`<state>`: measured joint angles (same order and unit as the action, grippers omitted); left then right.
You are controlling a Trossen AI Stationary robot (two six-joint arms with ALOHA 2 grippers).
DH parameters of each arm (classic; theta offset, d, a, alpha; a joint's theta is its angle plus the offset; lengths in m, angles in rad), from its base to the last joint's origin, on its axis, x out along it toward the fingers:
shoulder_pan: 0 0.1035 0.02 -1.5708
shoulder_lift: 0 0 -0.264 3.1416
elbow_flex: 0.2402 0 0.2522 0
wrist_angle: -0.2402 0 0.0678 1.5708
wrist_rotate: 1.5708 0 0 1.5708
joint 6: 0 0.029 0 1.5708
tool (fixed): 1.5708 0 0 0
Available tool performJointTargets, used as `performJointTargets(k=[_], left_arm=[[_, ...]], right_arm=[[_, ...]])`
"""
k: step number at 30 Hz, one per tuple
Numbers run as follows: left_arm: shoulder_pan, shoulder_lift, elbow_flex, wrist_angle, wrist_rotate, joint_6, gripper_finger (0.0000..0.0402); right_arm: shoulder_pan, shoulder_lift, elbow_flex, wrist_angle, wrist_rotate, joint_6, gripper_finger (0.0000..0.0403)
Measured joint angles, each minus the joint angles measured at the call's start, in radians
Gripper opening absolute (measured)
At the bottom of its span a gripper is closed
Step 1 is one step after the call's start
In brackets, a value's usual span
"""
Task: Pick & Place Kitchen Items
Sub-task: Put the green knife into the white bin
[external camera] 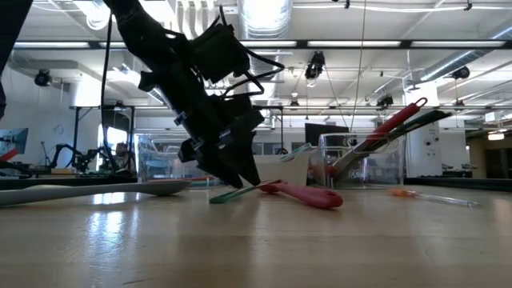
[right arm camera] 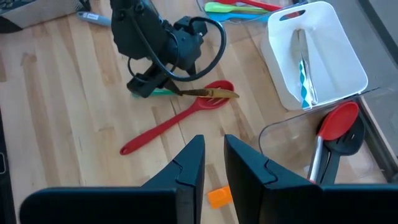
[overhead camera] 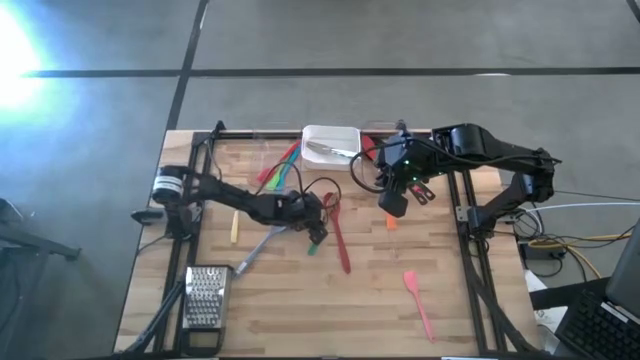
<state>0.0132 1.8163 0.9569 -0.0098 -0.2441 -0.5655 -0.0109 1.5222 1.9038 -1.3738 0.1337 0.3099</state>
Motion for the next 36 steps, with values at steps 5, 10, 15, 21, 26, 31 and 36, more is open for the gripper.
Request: performJointTargets(k=[5, 10, 15, 21, 26, 31, 36], left_arm=[[0.0, 0.013, -0.001, 0.002, 0.003, -0.008, 0.0238], [0.002, 0.017, 0.0, 0.002, 0.004, -0.007, 0.0238], [0.005, 0.031, 0.001, 0.009, 0.007, -0.006, 0.0211], [0.006, 0.025, 0.0, 0.007, 0.009, -0.021, 0.0105], [0.004, 0.009, -0.001, 0.02, 0.046, -0.023, 0.0038], [0.004, -0.018, -0.002, 0.035, 0.05, -0.015, 0.0038], [0.004, -0.095, -0.002, 0.035, 0.054, 0.042, 0.0038]], right_arm=[[0.0, 0.0, 0.0, 0.0, 0.0, 0.0, 0.0056], [0.0, 0.0, 0.0, 0.001, 0.0, -0.004, 0.0056], [0.0, 0.0, 0.0, 0.002, 0.0, -0.007, 0.0056], [0.0, 0.0, 0.0, 0.003, 0.0, -0.007, 0.0056], [0.0, 0.0, 0.0, 0.003, 0.0, -0.007, 0.0056], [0.0, 0.0, 0.0, 0.001, -0.001, -0.008, 0.0056], [0.0, 0.0, 0.0, -0.004, -0.001, -0.008, 0.0056]])
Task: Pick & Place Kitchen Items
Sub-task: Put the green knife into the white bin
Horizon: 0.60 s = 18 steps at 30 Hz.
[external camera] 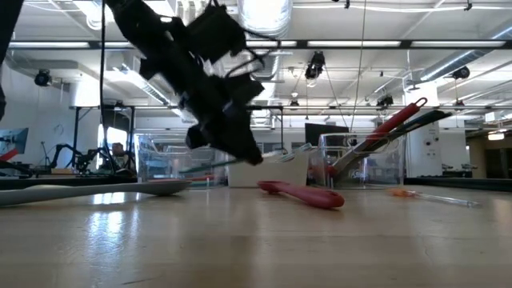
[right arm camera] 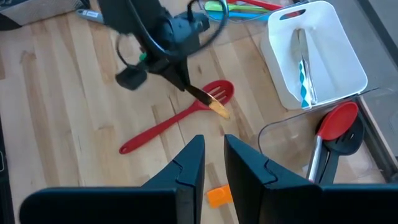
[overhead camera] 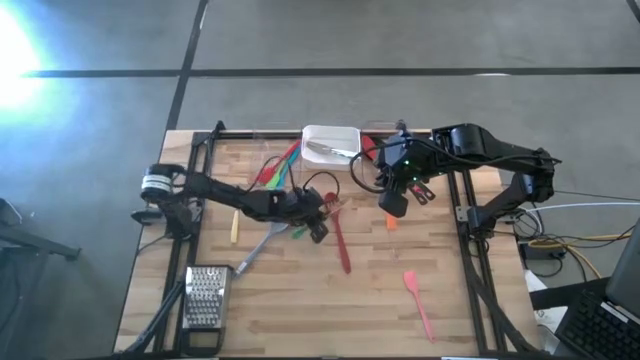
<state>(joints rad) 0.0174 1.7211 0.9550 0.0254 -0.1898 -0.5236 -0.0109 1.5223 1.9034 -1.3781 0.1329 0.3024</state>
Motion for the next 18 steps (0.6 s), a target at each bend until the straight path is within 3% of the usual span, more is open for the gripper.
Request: performJointTargets(k=[9, 14, 18], left_arm=[[0.001, -0.234, -0.019, 0.051, -0.065, 0.202, 0.0038], [0.001, -0.34, -0.058, 0.212, -0.067, 0.321, 0.0038], [0.001, -0.388, -0.11, 0.399, -0.02, 0.408, 0.0038]], right_arm=[[0.06, 0.0, -0.026, 0.009, 0.018, 0.008, 0.0056], [0.147, 0.0, -0.11, 0.106, 0.196, 0.014, 0.0054], [0.206, 0.0, -0.23, 0.309, 0.34, 0.008, 0.0049]])
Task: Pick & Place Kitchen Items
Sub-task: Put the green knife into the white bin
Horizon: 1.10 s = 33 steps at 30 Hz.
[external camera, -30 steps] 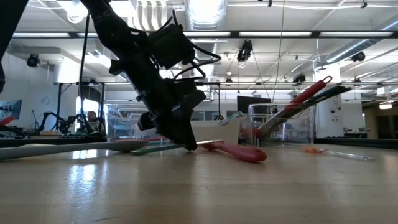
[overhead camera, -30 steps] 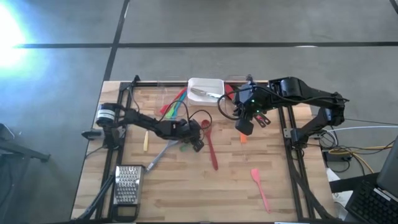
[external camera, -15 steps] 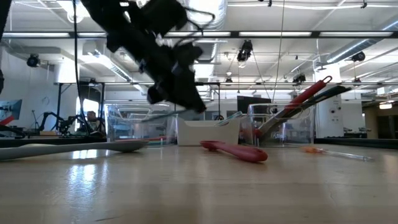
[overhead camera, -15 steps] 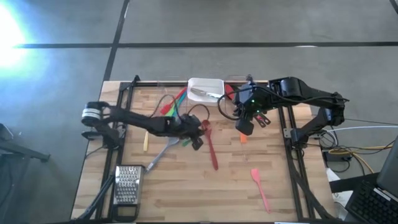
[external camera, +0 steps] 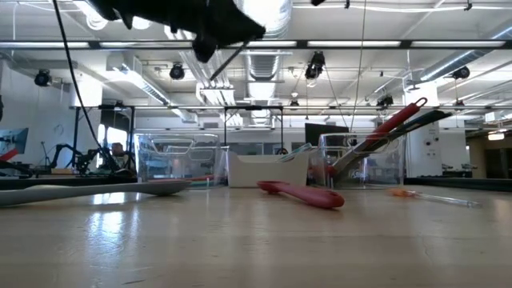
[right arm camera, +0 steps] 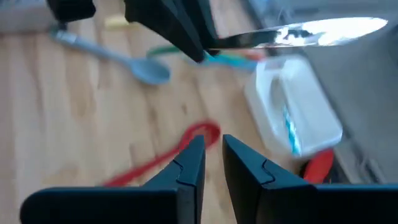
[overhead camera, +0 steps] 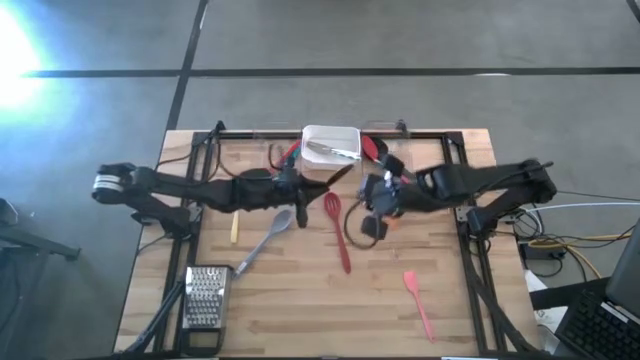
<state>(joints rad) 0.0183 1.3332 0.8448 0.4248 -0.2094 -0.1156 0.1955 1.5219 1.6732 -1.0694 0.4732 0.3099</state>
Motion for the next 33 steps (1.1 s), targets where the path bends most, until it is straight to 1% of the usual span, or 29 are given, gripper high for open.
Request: performJointTargets(k=[5, 9, 12, 16, 18, 21, 24, 29, 33], left_arm=[[0.0, -0.008, -0.072, 0.315, 0.075, 0.065, 0.0038], [0.0, -0.007, -0.125, 0.483, 0.09, 0.128, 0.0038], [0.0, -0.004, -0.156, 0.601, 0.111, 0.145, 0.0038], [0.0, 0.013, -0.179, 0.737, 0.14, 0.157, 0.0038], [0.0, 0.019, -0.182, 0.769, 0.147, 0.17, 0.0038], [0.0, 0.026, -0.176, 0.788, 0.152, 0.17, 0.0038], [0.001, 0.041, -0.156, 0.787, 0.155, 0.175, 0.0038], [0.001, 0.078, -0.11, 0.788, 0.212, 0.175, 0.0038], [0.002, 0.117, -0.072, 0.785, 0.228, 0.176, 0.0038]], right_arm=[[0.054, 0.0, -0.18, 0.343, 0.172, -0.086, 0.0048], [0.085, -0.012, -0.305, 0.582, 0.274, -0.128, 0.0048], [0.093, -0.021, -0.405, 0.824, 0.342, -0.183, 0.005], [0.092, -0.021, -0.53, 1.179, 0.35, -0.284, 0.0057], [0.092, -0.022, -0.581, 1.348, 0.349, -0.342, 0.0064], [0.093, -0.023, -0.64, 1.526, 0.337, -0.4, 0.0079], [0.087, -0.023, -0.673, 1.607, 0.293, -0.409, 0.0097], [0.069, -0.023, -0.683, 1.6, 0.285, -0.38, 0.0127], [0.063, -0.023, -0.683, 1.603, 0.285, -0.379, 0.0143]])
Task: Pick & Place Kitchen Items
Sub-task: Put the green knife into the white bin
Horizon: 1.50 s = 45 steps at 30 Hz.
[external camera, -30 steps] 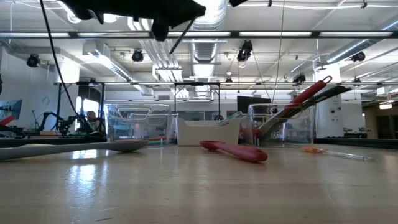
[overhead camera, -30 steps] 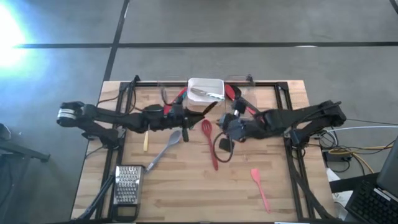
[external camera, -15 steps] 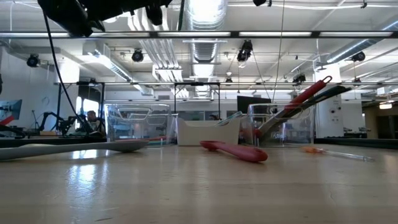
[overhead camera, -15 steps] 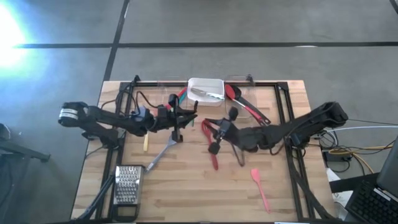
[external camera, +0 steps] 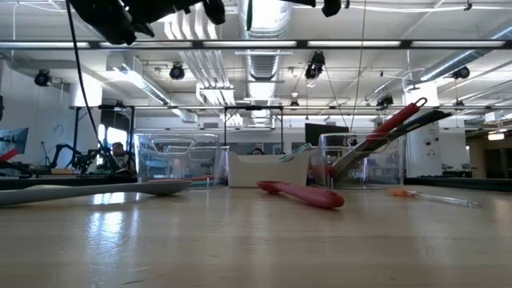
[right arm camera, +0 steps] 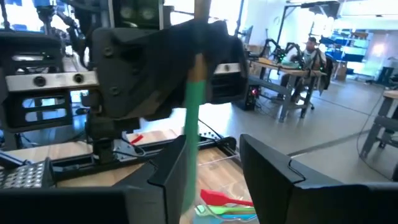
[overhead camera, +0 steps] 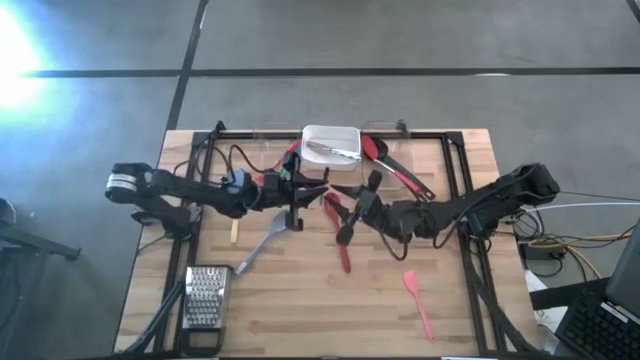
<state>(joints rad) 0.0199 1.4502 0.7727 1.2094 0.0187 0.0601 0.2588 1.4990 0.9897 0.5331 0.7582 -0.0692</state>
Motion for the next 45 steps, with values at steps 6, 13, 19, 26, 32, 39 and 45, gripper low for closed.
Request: performJointTargets(k=[6, 13, 19, 26, 32, 39, 45], left_arm=[[0.005, 0.059, 0.058, -0.003, 0.051, 0.0, 0.0038], [0.005, 0.089, 0.1, -0.001, 0.077, 0.001, 0.0038], [0.006, 0.088, 0.109, -0.012, 0.095, 0.002, 0.0024], [0.005, 0.087, 0.108, -0.026, 0.098, -0.005, 0.0029], [0.005, 0.049, 0.108, -0.157, 0.075, -0.01, 0.0099], [0.004, -0.103, 0.107, -0.597, -0.04, 0.051, 0.0178], [0.004, -0.193, 0.106, -0.884, -0.164, 0.04, 0.0207]], right_arm=[[-0.006, 0.0, 0.0, -0.002, -0.003, 0.01, 0.0149], [-0.004, 0.0, -0.001, -0.003, -0.003, 0.013, 0.0107], [-0.003, 0.0, -0.002, -0.003, -0.003, -0.009, 0.0022], [-0.01, 0.0, -0.001, -0.006, -0.005, -0.015, 0.0014], [-0.011, -0.023, -0.001, -0.017, 0.026, -0.07, 0.0013], [-0.047, -0.153, 0.077, -0.4, 0.034, 0.008, 0.0013], [-0.204, -0.189, 0.31, -1.035, -0.04, 0.216, 0.0013]])
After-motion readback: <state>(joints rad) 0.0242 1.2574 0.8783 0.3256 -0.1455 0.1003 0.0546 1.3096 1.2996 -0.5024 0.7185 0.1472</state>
